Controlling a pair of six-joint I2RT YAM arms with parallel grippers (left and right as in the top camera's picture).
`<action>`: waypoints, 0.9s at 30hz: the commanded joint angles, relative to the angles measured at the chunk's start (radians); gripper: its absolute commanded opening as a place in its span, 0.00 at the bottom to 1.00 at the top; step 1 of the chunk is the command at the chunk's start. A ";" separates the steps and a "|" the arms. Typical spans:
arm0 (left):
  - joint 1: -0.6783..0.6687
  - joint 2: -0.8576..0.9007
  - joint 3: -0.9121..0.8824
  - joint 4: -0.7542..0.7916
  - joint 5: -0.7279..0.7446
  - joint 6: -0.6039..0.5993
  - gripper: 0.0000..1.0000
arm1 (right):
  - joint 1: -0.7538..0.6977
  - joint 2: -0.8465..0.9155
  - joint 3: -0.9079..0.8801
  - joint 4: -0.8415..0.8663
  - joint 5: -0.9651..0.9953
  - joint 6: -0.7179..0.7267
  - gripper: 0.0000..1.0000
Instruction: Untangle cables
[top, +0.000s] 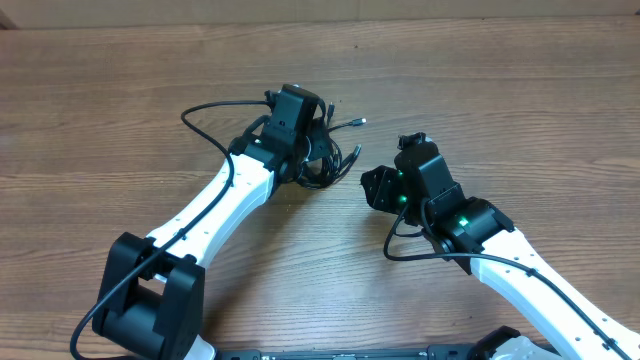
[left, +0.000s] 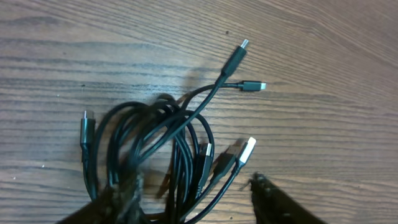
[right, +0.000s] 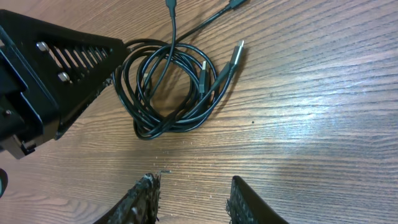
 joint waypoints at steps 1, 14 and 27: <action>0.012 0.009 0.003 -0.024 -0.003 0.020 0.64 | 0.004 -0.019 0.011 -0.002 0.019 -0.004 0.36; 0.013 0.009 0.003 -0.386 -0.003 -0.385 0.59 | 0.004 0.005 0.010 -0.050 0.051 -0.016 0.40; 0.071 0.009 0.003 -0.203 -0.098 -0.004 0.80 | 0.004 0.078 0.010 -0.066 0.051 -0.016 0.40</action>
